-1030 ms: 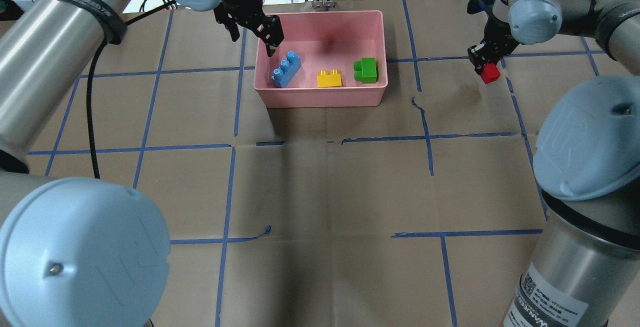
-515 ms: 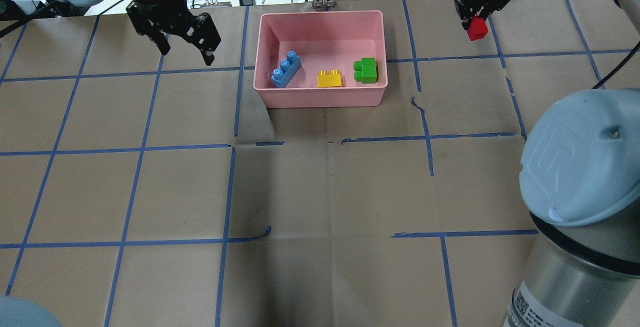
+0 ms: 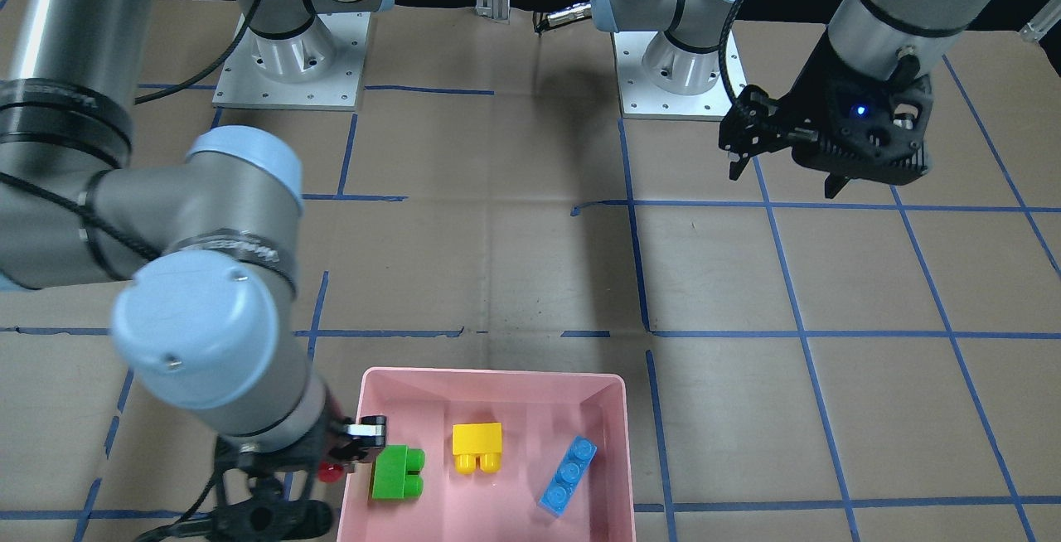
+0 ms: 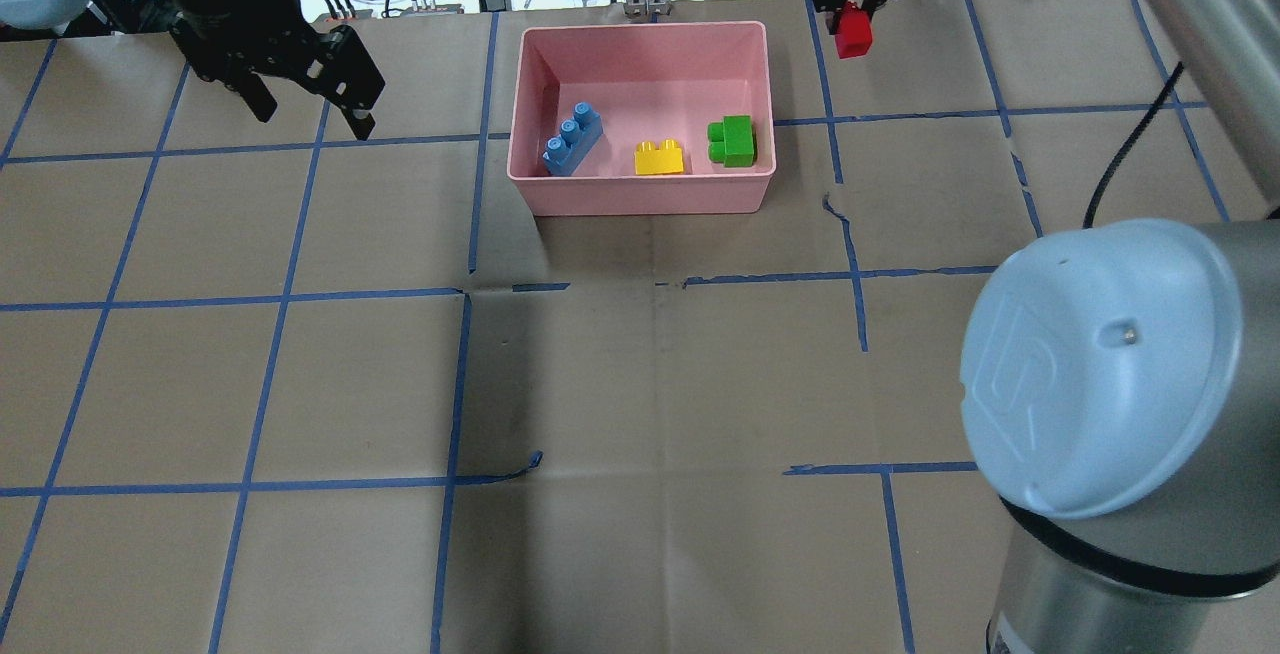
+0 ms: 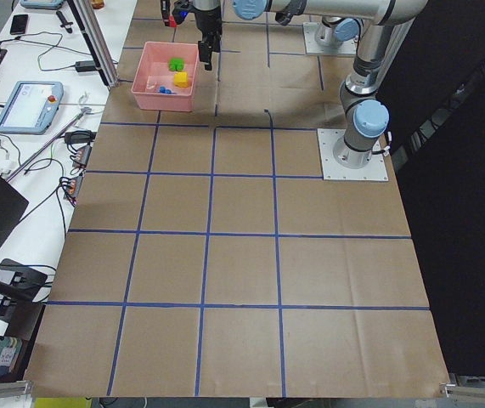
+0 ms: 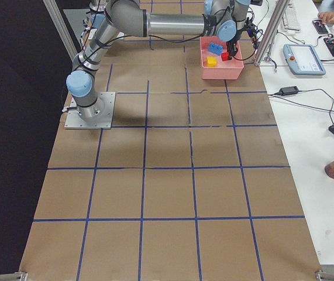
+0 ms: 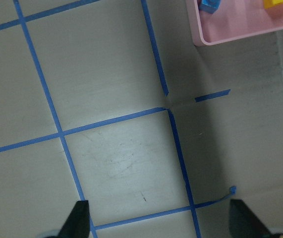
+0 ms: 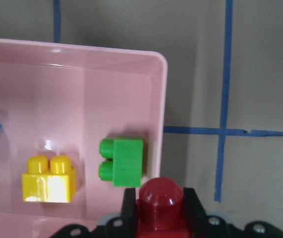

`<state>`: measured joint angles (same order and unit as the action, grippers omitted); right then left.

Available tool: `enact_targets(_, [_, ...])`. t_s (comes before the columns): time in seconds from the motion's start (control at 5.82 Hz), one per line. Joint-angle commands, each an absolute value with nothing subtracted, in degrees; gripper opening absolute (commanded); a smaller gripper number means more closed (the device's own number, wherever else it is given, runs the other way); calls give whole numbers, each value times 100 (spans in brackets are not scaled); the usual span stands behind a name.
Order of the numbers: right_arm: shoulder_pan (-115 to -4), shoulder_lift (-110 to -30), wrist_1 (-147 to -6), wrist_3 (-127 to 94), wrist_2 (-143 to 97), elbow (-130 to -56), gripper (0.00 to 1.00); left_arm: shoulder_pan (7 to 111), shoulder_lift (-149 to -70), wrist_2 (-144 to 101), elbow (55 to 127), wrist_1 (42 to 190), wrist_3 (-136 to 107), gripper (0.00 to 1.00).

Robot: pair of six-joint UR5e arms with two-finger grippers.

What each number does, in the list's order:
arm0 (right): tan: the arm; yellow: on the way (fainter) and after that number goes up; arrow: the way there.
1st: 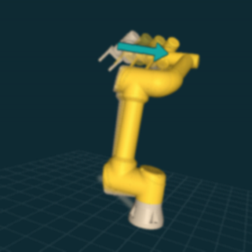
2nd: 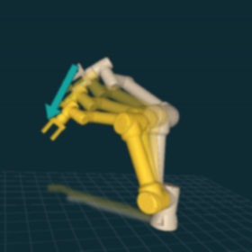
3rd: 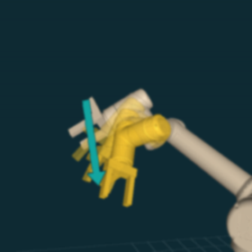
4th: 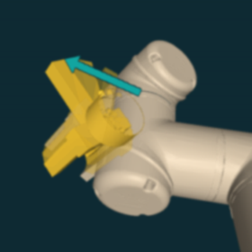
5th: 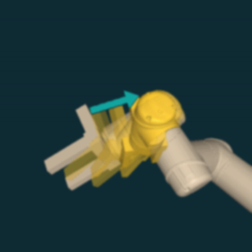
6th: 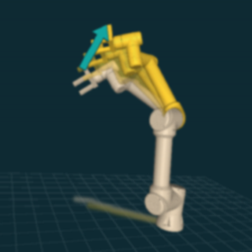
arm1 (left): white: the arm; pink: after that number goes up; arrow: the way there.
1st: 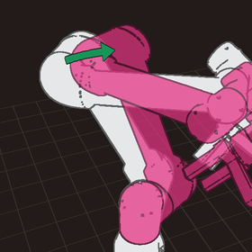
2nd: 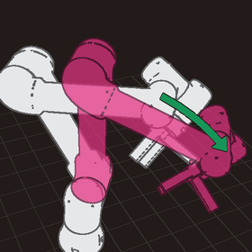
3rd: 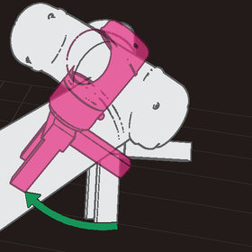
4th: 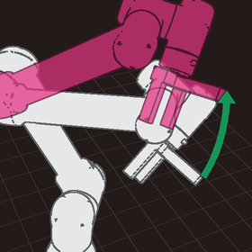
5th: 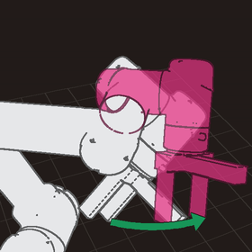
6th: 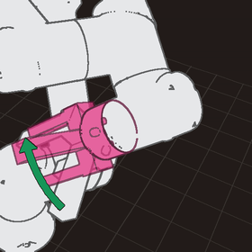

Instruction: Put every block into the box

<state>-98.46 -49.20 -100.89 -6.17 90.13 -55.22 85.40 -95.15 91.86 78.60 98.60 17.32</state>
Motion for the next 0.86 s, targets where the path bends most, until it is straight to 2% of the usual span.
enact_targets(0.0, [-10090, -4354, -10335, -1046, 8991, -5537, 16, 8298, -9229, 9184, 7866, 10274, 1723, 99])
enact_targets(0.17, [-10090, -4307, -10362, -1055, 8843, -5546, 98, 8236, -9063, 9141, 7884, 10309, 1592, 99])
enact_targets(0.69, [-10099, -4525, -10248, -1098, 8850, -5528, 100, 8235, -8842, 9167, 8129, 10336, 896, 99])
